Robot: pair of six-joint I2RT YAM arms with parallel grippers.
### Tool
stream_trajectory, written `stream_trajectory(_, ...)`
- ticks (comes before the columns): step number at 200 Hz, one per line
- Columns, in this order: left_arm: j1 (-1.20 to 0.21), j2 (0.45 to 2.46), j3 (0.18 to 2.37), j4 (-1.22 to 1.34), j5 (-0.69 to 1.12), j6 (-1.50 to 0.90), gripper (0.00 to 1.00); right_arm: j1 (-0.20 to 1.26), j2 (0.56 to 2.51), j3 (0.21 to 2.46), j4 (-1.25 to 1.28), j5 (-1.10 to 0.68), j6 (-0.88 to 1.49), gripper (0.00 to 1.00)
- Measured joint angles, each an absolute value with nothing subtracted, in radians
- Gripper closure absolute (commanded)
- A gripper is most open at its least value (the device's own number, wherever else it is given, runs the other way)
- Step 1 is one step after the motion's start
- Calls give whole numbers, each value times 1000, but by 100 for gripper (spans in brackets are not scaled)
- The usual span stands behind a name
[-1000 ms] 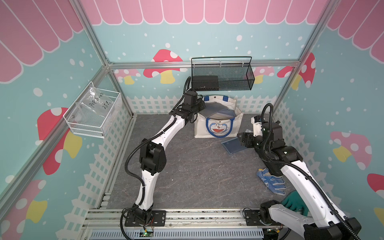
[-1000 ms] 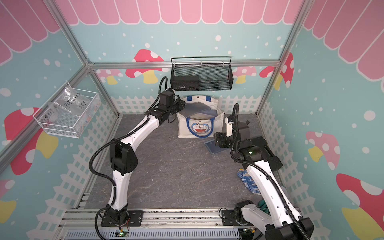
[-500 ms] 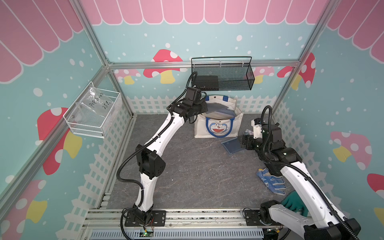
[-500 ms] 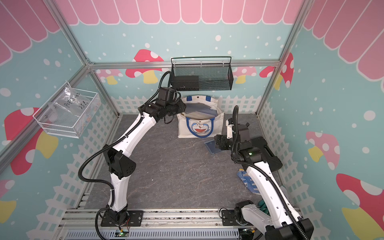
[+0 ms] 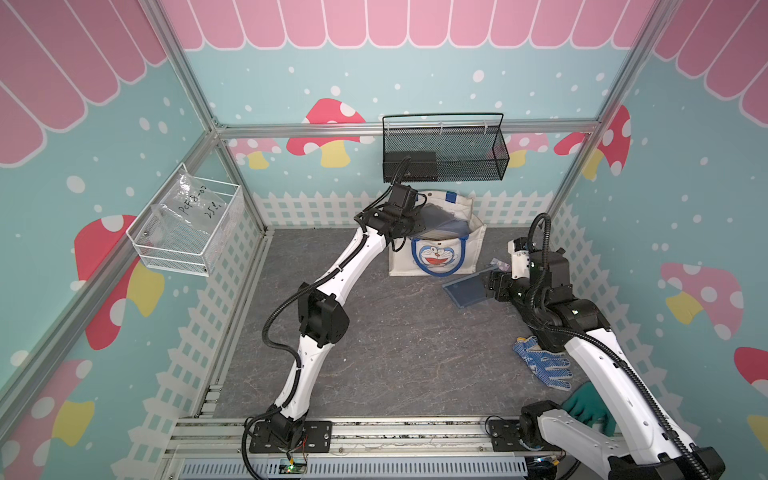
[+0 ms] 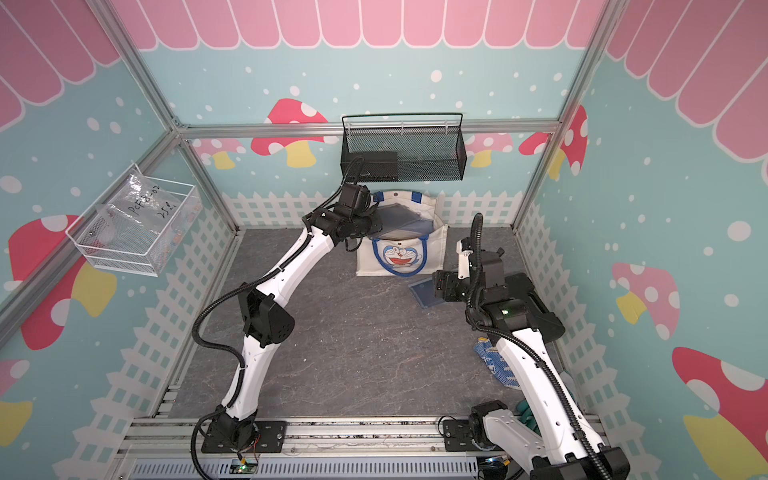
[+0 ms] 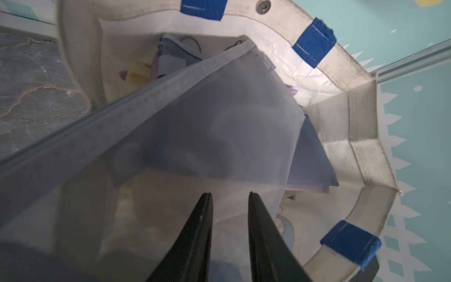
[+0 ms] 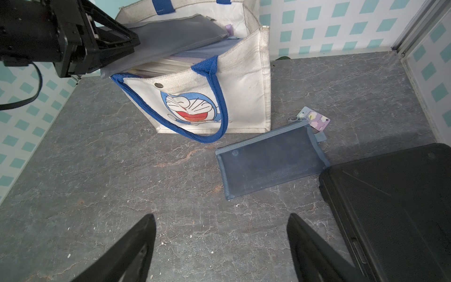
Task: Put the pencil pouch into the canvas bag
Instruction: Adjust the pencil pouch in the canvas bag.
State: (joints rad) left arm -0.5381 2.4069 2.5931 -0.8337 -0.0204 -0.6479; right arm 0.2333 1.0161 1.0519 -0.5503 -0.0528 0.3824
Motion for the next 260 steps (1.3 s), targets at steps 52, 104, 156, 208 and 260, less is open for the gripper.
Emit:
stream_trajectory(52, -538, 2472, 2647, -817, 20, -649, 69, 224, 1016, 1052, -554, -45, 382, 14)
stream_trajectory(104, -519, 2275, 2470, -859, 42, -577, 46, 222, 1061, 1082, -554, -43, 374, 12)
stream_trajectory(156, -500, 2048, 2326, -918, 12, -511, 45, 214, 1128, 1109, -517, -55, 373, 11)
stream_trajectory(208, -498, 2107, 2241, -892, 41, -538, 46, 213, 1137, 1109, -503, -76, 374, 11)
stream_trajectory(260, -502, 2222, 2325, -872, 73, -556, 74, 209, 1135, 1126, -505, -83, 376, 11)
